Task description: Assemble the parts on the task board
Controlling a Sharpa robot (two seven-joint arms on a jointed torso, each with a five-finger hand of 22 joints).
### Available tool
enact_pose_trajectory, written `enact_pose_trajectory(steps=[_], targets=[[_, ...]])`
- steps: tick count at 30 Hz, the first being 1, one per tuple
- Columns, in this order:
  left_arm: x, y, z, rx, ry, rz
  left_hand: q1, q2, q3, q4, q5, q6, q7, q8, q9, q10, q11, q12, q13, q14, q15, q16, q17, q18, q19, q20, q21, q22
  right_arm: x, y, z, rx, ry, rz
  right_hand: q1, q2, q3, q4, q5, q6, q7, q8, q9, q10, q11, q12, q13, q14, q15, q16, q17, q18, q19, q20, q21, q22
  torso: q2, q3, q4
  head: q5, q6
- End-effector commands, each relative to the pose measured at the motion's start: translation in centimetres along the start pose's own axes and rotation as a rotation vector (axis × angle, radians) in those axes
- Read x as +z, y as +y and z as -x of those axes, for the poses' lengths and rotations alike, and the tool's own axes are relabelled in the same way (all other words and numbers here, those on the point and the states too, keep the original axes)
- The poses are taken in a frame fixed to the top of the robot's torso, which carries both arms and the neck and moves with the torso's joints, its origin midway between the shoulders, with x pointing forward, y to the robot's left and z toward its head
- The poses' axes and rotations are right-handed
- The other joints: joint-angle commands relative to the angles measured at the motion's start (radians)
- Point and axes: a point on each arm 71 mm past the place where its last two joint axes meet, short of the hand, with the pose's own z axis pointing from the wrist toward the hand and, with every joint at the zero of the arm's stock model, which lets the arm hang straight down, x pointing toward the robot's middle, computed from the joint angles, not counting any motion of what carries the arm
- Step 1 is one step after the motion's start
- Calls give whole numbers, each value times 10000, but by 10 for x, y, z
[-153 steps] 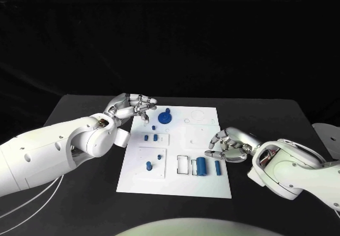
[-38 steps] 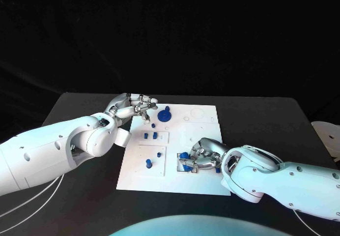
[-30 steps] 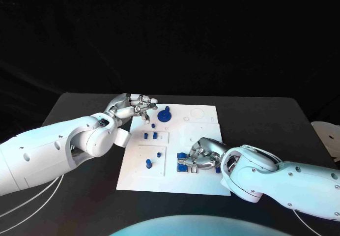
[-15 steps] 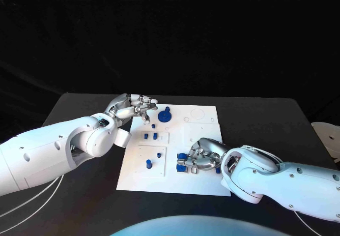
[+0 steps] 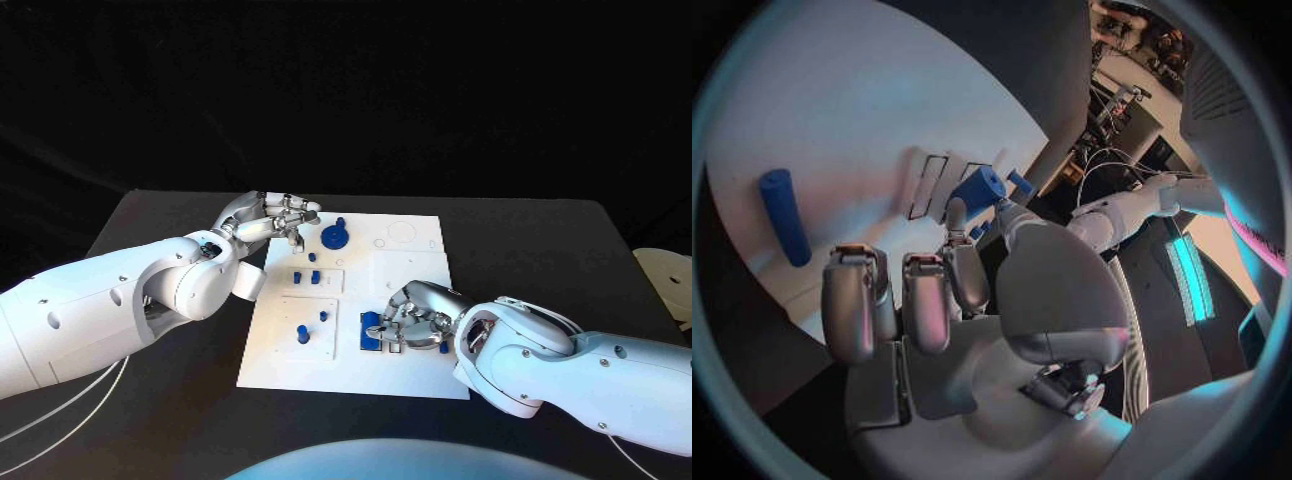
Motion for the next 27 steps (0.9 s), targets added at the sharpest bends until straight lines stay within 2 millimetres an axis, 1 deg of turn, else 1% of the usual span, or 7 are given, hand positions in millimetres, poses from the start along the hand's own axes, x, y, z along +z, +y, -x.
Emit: enact_pose_trajectory(steps=[1,6,9,13,18,21,27], targets=[[0,-1,-3,-107,172,-44,-11,106,-41,16,9,-25,39,-33,1,16,66,-31,9,-73,6,-17,-17,145,59,21,-61,-16,0,-2,-2,-440,171,107,91,-1,23,-43,-56,26,-50,54,13,62,-20,68,191,681,-67,40,838,-48,385,-36,45,2102,-10,-8,23,-15,-1],[0,0,-2,-102,155,-40,-11,106,-41,16,9,-25,39,-33,1,16,66,-31,9,-73,6,-17,-17,145,59,21,-61,-16,1,-4,-2,-581,215,2,169,12,26,-36,-86,55,-67,78,21,109,-34,140,258,691,-77,57,884,-58,407,-43,88,2121,-5,-5,30,-16,0],[0,0,-2,-100,151,-38,-11,106,-41,16,9,-25,39,-33,1,16,66,-31,9,-73,6,-17,-17,145,59,21,-61,-16,1,-6,-1,-733,165,-77,335,20,50,-66,-119,65,-88,95,25,127,-52,162,282,693,-93,62,899,-63,418,-56,107,2132,0,-15,19,-17,2],[0,0,-2,-97,143,-35,-11,106,-41,16,9,-25,39,-33,1,16,66,-31,9,-73,6,-17,-17,145,59,21,-61,-16,1,-8,0,-874,88,-126,514,30,84,-103,-142,69,-105,104,24,147,-68,190,315,698,-107,70,923,-67,428,-69,123,2141,6,-14,6,-12,4],[0,0,-2,-95,139,-33,-11,106,-41,16,9,-25,39,-33,1,16,66,-31,9,-73,6,-17,-17,145,59,21,-61,-16,1,-9,1,-1030,-33,-103,711,38,127,-143,-188,78,-120,111,19,166,-84,217,348,696,-120,68,921,-70,436,-83,136,2151,1,-5,21,-7,-19],[0,0,-1,-93,132,-32,-11,106,-41,16,9,-25,39,-33,1,16,66,-31,9,-73,6,-17,-17,145,59,21,-61,-16,0,-9,2,-1056,-114,-65,711,38,127,-143,-188,78,-120,111,19,166,-84,217,348,696,-120,68,921,-70,436,-83,136,2151,0,-4,24,-1,-25],[0,0,-1,-91,127,-30,-11,106,-41,16,9,-25,39,-33,1,16,66,-31,9,-73,6,-17,-17,145,59,21,-61,-16,-2,-7,3,-949,-289,135,736,42,133,-145,-200,82,-122,114,18,172,-86,227,358,697,-122,69,925,-72,440,-85,143,2154,0,-2,6,17,-16]])
